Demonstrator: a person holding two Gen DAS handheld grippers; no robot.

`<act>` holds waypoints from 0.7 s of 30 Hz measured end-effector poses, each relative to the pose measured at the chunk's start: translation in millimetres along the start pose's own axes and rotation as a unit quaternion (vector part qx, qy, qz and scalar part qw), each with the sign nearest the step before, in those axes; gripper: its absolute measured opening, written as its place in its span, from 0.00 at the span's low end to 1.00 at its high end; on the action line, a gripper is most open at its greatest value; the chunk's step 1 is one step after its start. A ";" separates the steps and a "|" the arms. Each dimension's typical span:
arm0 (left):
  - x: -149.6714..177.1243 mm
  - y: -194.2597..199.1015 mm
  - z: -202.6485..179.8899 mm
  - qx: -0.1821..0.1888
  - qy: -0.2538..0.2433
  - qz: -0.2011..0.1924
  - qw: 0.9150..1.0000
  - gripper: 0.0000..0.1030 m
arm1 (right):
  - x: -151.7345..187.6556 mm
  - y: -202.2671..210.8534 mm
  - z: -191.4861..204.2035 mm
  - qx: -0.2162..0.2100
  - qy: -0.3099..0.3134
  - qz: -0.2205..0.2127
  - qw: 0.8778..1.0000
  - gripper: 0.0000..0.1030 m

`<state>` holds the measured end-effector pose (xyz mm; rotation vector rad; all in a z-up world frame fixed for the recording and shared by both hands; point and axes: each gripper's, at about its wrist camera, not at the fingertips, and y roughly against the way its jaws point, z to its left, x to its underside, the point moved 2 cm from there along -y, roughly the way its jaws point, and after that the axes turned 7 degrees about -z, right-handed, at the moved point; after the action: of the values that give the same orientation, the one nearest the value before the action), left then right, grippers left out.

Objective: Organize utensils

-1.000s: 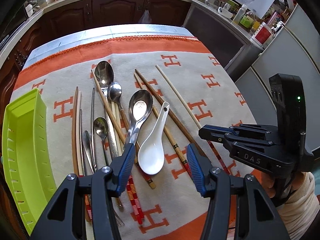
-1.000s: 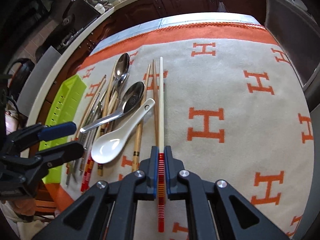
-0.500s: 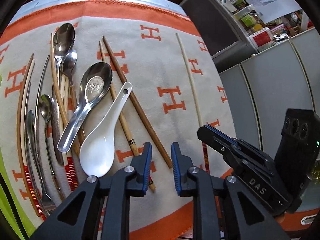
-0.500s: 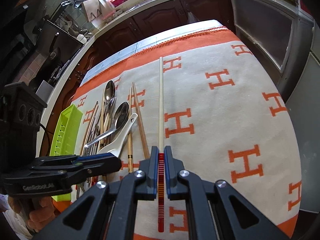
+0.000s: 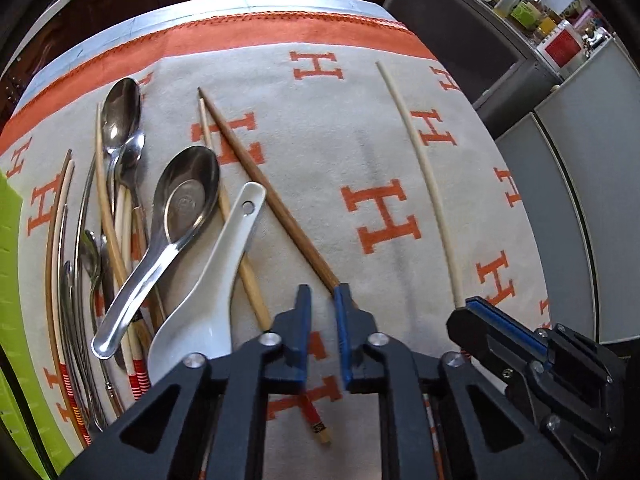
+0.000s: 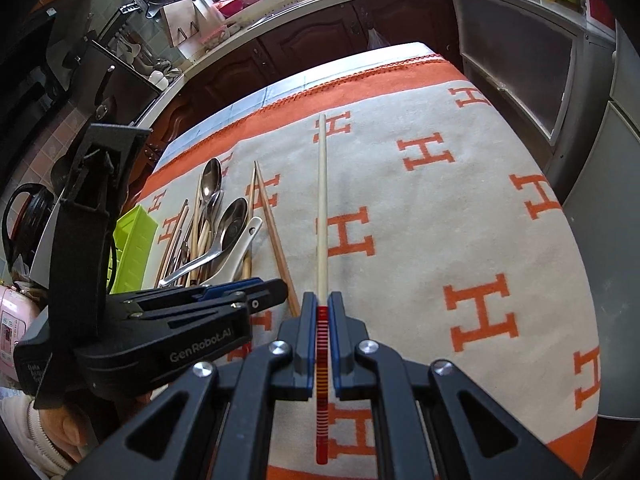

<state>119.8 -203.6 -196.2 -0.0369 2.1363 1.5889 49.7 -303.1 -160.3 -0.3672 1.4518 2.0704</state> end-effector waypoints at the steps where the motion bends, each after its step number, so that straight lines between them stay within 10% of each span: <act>1: -1.3 0.3 -1.5 -0.004 -0.006 -0.002 1.000 0.01 | 0.7 -0.2 -0.4 -0.001 -0.002 0.001 1.000 0.06; 10: 8.4 60.9 -5.2 0.060 -0.053 -0.044 0.996 0.00 | -0.5 15.2 5.4 -0.017 -0.012 -0.008 1.000 0.06; 21: 20.7 145.9 72.7 0.065 0.006 -0.101 0.993 0.00 | -7.3 32.2 40.1 -0.026 0.022 -0.021 0.999 0.05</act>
<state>83.9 -84.4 -88.9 -0.2140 2.1648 1.3357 40.2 -276.0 -117.0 -0.4623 1.4051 2.0817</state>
